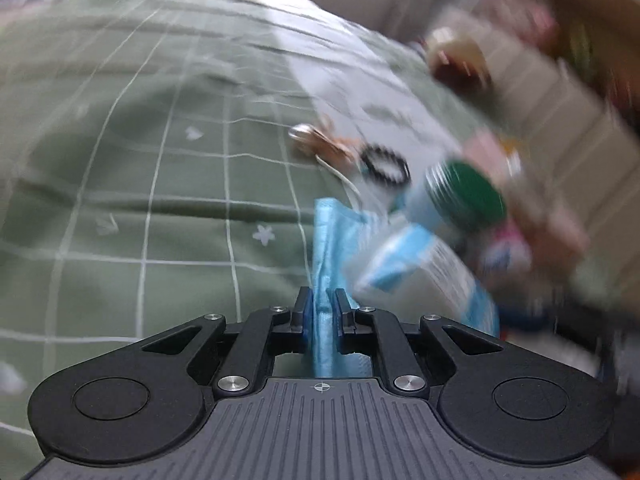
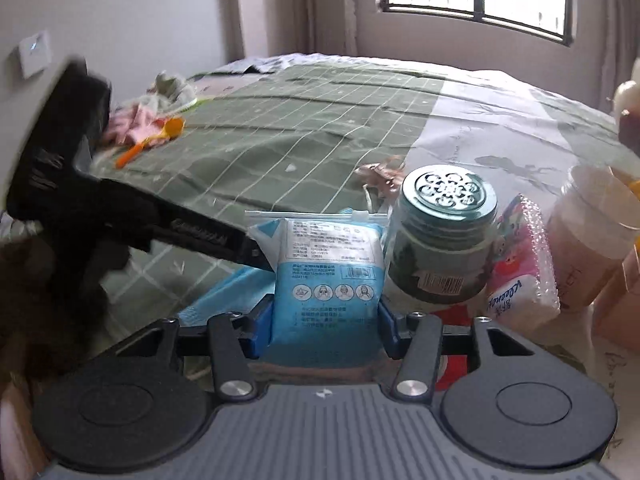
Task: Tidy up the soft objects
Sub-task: 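Lift the blue mask with the left gripper while the right gripper grasps the blue tissue packet, then regrip the blue mask by its edge with the left gripper while the right gripper holds the tissue packet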
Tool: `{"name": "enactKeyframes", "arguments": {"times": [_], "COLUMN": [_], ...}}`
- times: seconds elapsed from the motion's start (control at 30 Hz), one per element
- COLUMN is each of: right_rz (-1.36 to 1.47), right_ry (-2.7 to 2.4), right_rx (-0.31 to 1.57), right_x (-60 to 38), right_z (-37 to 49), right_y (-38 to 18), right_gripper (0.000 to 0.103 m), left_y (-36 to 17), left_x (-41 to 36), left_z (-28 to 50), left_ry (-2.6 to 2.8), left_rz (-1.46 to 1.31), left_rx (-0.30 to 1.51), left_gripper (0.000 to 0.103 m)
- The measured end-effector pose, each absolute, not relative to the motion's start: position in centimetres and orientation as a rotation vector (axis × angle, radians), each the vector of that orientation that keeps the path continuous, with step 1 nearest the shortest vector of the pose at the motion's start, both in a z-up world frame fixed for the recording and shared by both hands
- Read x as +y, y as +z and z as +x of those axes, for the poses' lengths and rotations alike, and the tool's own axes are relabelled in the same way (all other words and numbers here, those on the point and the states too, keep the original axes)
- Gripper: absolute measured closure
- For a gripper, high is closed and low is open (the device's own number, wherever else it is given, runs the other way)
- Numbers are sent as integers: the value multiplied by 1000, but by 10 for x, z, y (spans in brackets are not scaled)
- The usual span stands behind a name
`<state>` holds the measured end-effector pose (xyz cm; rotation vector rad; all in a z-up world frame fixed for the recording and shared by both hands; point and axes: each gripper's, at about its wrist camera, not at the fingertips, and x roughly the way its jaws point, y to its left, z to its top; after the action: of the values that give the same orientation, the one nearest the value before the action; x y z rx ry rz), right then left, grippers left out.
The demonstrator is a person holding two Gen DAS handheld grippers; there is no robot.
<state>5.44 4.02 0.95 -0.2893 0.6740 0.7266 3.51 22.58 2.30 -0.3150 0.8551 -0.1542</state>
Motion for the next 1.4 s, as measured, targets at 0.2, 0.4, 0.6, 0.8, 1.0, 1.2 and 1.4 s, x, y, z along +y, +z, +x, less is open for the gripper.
{"name": "enactKeyframes", "arguments": {"times": [0.2, 0.4, 0.6, 0.8, 1.0, 1.2, 1.4], "right_rz": [-278, -259, -274, -260, -264, -267, -274], "right_ry": [712, 750, 721, 704, 704, 703, 702], "right_rx": [677, 680, 632, 631, 626, 624, 622], "right_x": [48, 47, 38, 32, 33, 33, 35], "right_z": [53, 47, 42, 42, 41, 40, 39], "right_y": [-2, 1, -9, -19, -20, -20, -21], "right_gripper": [51, 46, 33, 26, 26, 25, 25], "left_y": [31, 36, 48, 28, 29, 28, 28], "left_x": [232, 273, 251, 214, 221, 218, 219], "left_z": [5, -8, -16, -1, 4, 3, 3], "left_ry": [12, 76, 9, -7, -32, -31, -32], "left_rz": [-119, -267, -243, -82, -154, -148, -152], "left_rx": [877, 829, 787, 885, 902, 903, 901], "left_gripper": [88, 89, 86, 82, 72, 70, 70]}}
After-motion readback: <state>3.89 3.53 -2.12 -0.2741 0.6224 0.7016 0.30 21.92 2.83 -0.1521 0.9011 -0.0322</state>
